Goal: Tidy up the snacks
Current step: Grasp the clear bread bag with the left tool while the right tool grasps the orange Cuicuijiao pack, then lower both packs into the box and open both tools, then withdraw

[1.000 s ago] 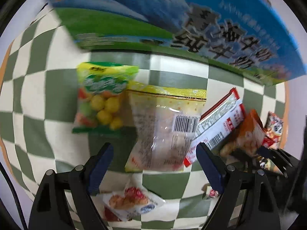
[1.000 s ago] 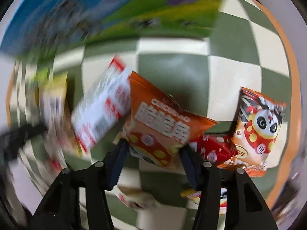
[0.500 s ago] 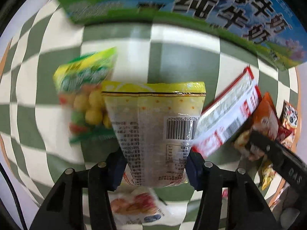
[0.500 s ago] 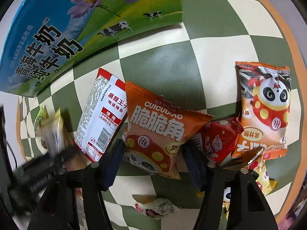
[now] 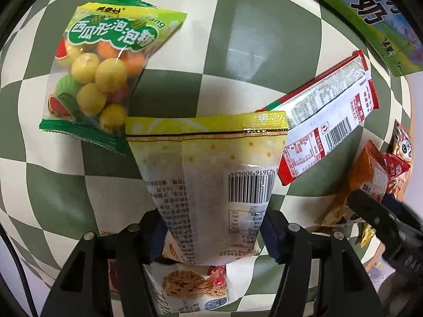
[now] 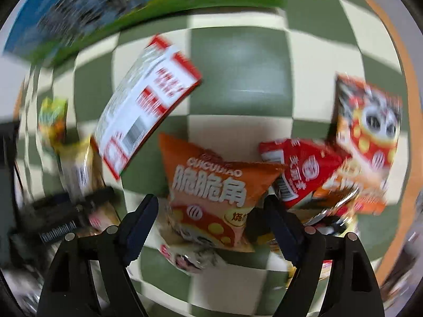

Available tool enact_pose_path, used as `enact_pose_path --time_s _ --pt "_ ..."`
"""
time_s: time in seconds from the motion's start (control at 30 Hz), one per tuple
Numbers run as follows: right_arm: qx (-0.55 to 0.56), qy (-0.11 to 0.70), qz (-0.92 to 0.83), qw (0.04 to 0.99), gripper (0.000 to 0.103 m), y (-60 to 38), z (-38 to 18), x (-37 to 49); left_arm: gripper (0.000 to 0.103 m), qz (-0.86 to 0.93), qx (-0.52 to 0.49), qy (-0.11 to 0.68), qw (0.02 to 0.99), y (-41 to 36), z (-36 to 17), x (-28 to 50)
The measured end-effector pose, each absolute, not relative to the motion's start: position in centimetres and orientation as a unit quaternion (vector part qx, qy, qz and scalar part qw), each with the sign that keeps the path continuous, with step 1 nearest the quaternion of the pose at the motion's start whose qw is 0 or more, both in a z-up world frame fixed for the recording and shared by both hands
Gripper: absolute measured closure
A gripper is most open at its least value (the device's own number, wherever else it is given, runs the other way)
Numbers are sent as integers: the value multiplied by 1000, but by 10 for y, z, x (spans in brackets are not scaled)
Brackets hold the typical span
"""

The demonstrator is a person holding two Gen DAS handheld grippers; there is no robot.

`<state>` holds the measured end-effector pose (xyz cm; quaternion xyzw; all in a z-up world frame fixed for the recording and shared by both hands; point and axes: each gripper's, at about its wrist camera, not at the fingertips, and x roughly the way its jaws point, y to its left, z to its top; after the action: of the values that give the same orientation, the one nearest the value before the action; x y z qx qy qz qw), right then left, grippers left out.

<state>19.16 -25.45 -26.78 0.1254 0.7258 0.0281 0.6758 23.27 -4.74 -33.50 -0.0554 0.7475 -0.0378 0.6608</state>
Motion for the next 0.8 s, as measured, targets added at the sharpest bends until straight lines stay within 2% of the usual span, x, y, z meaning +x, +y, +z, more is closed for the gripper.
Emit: enact_pose_path --time_s 0.07,0.1,0.13,0.17,0.2,0.3,0.6,0.8 --pt "164 722 3 672 19 -266 -274 189 44 -38 -58 744 664 -39 -339 231" --pt "178 718 -8 673 21 -271 -276 187 48 -35 -56 742 667 -41 -335 228" --pt "183 712 -22 678 25 -273 -278 185 50 -32 -50 738 672 -42 -334 227" --pt "181 709 -30 681 36 -277 -279 183 52 -31 -48 736 674 -29 -327 224" --pt "176 709 -34 682 42 -285 -278 188 52 -31 -49 735 676 -28 -324 223" --pt "170 706 -29 687 48 -287 -272 182 53 -33 -55 737 673 -34 -320 221" --pt "187 680 19 708 49 -297 -206 174 55 -51 -61 708 701 -20 -270 221" --pt "228 657 63 716 49 -306 -154 187 55 -87 -86 680 723 -17 -211 234"
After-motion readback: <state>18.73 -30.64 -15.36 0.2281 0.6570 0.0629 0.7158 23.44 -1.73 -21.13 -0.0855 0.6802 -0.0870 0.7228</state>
